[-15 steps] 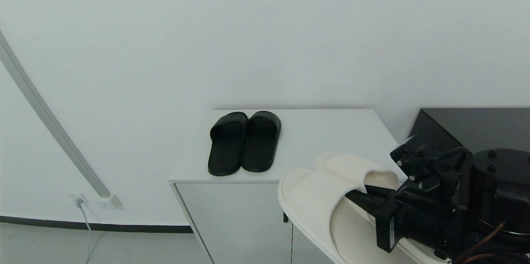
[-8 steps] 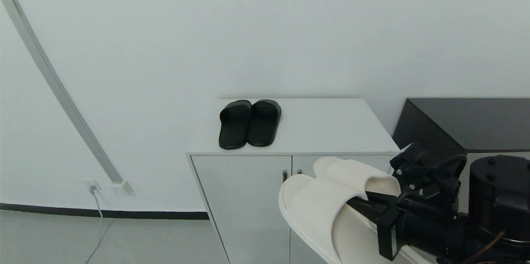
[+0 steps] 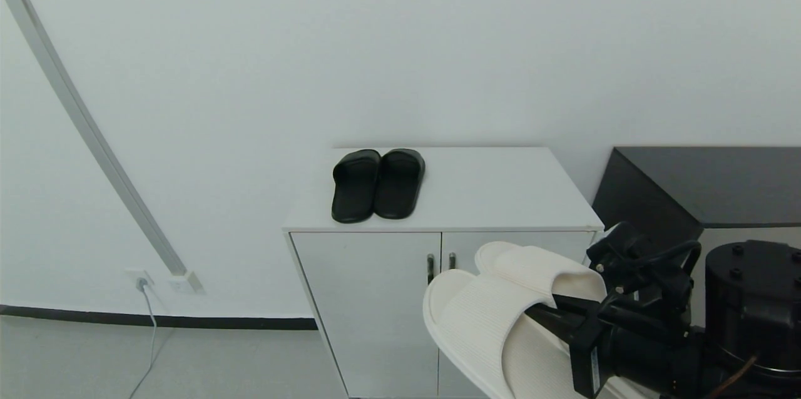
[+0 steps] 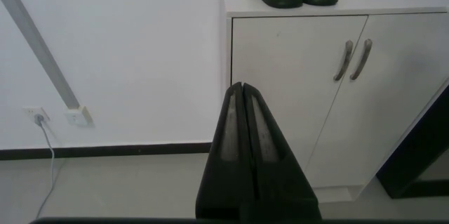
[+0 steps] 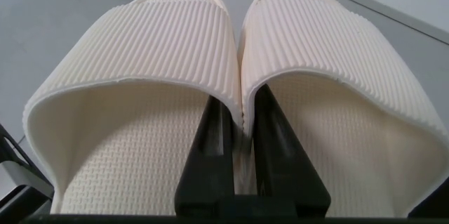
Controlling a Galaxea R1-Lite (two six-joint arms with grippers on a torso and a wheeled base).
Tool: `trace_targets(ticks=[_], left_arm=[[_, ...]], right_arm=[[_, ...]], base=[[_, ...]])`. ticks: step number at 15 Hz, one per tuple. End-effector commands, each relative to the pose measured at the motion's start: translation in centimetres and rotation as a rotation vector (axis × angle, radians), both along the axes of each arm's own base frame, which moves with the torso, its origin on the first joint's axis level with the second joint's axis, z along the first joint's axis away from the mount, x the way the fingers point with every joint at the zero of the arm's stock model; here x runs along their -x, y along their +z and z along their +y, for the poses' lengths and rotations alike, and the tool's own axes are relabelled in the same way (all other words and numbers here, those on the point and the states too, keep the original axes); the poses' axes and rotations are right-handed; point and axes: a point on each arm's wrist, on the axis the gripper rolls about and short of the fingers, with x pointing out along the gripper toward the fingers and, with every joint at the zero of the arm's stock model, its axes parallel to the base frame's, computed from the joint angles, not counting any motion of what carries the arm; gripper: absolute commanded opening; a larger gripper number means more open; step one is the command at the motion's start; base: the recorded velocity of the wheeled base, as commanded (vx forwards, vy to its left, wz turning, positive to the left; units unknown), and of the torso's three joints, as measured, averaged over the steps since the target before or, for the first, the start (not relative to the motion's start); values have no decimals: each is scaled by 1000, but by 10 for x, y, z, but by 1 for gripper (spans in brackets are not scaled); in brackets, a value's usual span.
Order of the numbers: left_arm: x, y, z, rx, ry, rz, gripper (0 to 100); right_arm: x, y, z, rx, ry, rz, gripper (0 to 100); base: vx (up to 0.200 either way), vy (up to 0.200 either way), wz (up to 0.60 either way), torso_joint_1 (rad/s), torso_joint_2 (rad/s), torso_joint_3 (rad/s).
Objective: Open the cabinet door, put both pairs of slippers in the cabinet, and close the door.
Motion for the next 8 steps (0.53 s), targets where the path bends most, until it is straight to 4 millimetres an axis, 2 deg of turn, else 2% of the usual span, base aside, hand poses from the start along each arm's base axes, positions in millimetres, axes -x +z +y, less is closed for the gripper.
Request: trace_targets(ticks=[1,8], left_arm=[[0,0,0,0,1,1,0],[0,0,0,-1,1,1,0]], right_arm=[[0,-1,0,3,0,3,0],[0,-4,1,12,3,13,0]], base=[[0,0,0,0,0,0],[0,0,0,0,0,0]])
